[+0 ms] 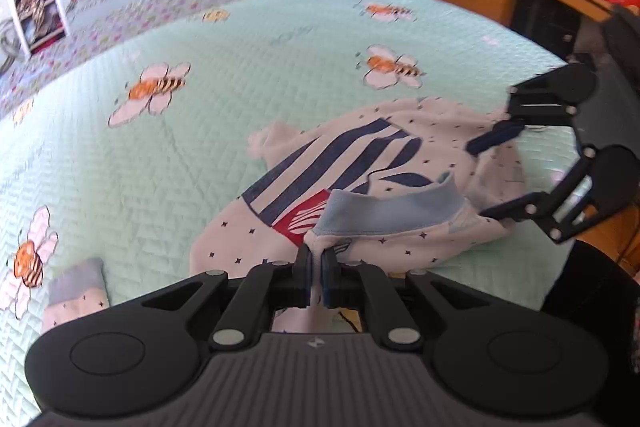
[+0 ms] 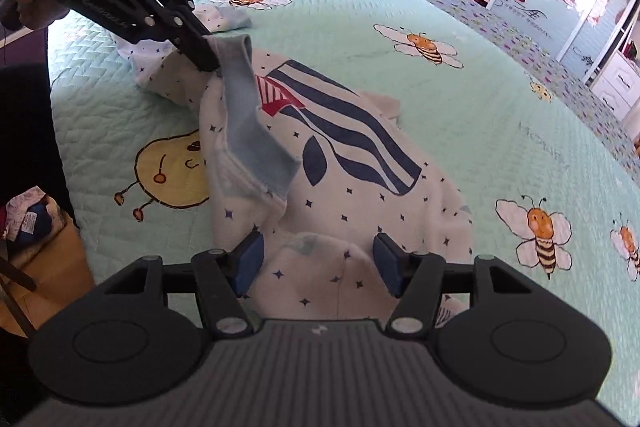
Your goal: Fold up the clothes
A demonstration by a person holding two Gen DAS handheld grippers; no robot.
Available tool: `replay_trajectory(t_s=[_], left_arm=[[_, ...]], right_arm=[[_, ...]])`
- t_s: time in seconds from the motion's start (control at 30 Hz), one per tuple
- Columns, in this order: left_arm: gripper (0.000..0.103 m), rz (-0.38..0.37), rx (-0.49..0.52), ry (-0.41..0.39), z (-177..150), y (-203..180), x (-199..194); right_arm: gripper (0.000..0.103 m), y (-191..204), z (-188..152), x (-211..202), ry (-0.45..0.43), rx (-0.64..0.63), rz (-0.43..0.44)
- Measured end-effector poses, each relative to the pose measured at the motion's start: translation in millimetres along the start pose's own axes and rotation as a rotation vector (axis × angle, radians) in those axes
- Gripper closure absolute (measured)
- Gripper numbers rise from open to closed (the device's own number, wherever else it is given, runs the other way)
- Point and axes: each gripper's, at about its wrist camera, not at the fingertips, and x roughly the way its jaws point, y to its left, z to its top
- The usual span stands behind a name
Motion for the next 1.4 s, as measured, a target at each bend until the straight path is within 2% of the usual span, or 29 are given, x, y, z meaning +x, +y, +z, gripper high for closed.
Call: replay_trajectory(t_s=[0.13,0.23,0.3,0.4,0.77,0.97,1.07,1.13,1.3,1.4], left_arm=[[0.099,0.025,0.009,0.034,2,-2,10],[0.099,0.040,0.008,0.061,3,0,17],[0.099,0.051,-0.003,0.077,2,1,20],[0.099,0.073,-0.010,0.094,2,1,24],[0.099,0.152,0.002,0.075,12,1,21],[0.099,0.216,-0.053,-0.018,27,16,3],[0.099,0.283,-0.066,-0.082,35,23,-7],[0.099,0.284,-0.074,-0.104,35,24,-12],[0.099,0.247,-0.081,-0.056,12,24,-10],[0.099,0.217,-0.101,-0.032,-3,20,-10]], right_arm=[[0.043,-1,-6,0,0.009,0.032,0.002],[0.061,2,-11,-4,0.010,0.042,-0.009],[0.088,5,-14,-6,0.010,0.046,-0.017],[0.093,12,-18,-13,-0.018,0.016,-0.041],[0.095,-17,11,-37,-0.245,0.127,-0.281],[0.095,-35,23,-36,-0.355,0.238,-0.366],[0.095,-38,29,-30,-0.379,0.223,-0.386],[0.095,-32,31,-25,-0.375,0.153,-0.379],[0.095,-5,15,-17,-0.268,0.004,-0.227],[0.095,7,-1,-15,-0.189,0.007,-0.161]])
